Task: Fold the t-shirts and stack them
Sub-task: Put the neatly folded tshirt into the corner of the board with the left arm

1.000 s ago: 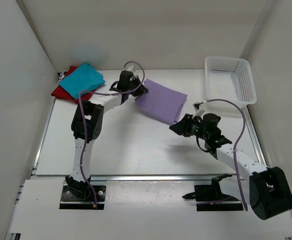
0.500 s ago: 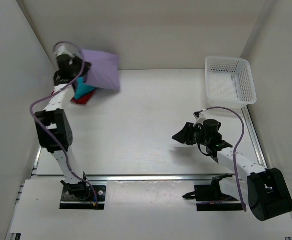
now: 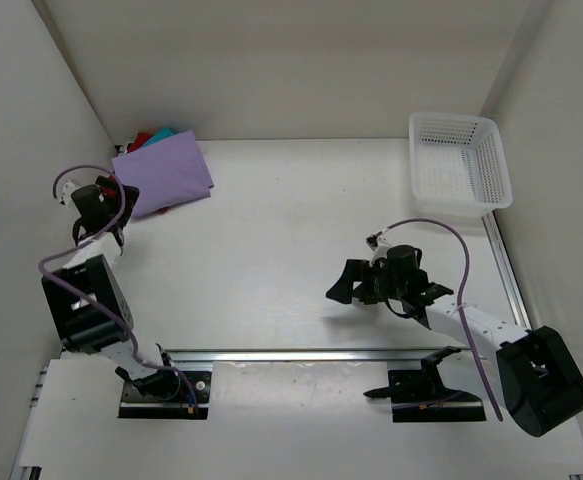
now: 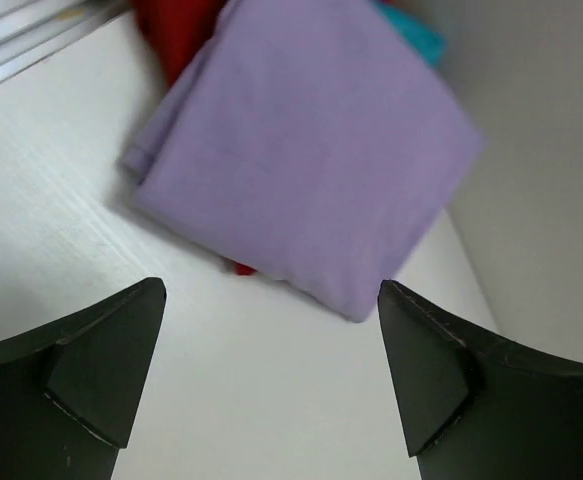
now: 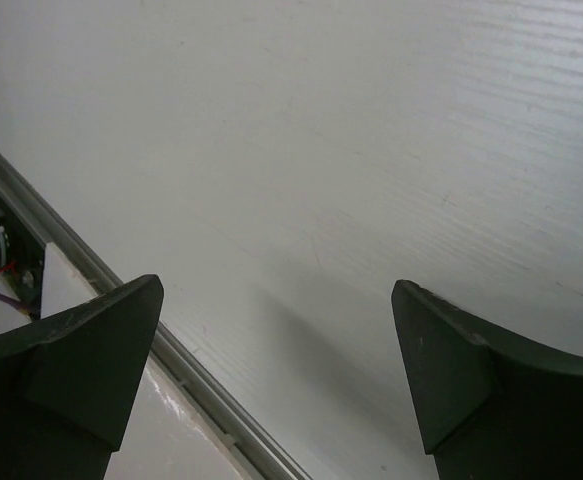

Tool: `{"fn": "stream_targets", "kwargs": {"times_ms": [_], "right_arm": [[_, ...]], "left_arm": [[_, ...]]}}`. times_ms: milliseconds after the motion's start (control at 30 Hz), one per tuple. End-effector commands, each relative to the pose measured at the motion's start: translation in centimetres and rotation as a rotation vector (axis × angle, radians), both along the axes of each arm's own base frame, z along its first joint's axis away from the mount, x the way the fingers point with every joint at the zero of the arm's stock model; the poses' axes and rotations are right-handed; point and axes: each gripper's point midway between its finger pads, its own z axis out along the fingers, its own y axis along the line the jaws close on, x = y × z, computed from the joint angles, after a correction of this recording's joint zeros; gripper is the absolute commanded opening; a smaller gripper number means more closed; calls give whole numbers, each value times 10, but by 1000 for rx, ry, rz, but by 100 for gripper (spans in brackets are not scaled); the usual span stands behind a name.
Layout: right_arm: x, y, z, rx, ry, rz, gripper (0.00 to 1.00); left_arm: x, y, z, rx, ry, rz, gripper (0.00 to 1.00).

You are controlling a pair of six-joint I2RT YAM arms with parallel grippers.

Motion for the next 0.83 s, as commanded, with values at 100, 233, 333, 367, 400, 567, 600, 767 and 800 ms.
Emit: {"fn": "stream_targets", "kwargs": {"times_ms": [100, 233, 333, 367, 400, 567, 600, 767, 800], "right_arm": [[-4, 17, 7, -41, -45, 82, 99], [-24, 33, 11, -3, -63, 146, 99], [-40, 33, 6, 21, -48, 175, 99], [-38, 33, 11, 28, -72, 174, 99], [-39, 31, 9, 26, -75, 169, 99], [-49, 33, 14, 54, -105, 209, 99], [-53, 37, 14, 50, -109, 228, 99], [-56, 40, 18, 54, -140, 249, 99], [-55, 39, 18, 54, -135, 244, 99]], "left_arm": [[-17, -61, 42, 39, -153, -125, 98], [-49, -163, 18, 20, -128, -371, 99], [-93, -222, -2, 88, -84, -525, 99], [-113, -242, -11, 111, -73, -587, 99], [-123, -248, -14, 127, -68, -611, 99], [-187, -258, -40, 114, -60, -658, 99], [-193, -251, -41, 104, -75, -642, 98], [-202, -226, -30, 107, -125, -583, 98], [-199, -219, -26, 127, -129, -563, 98]]}}
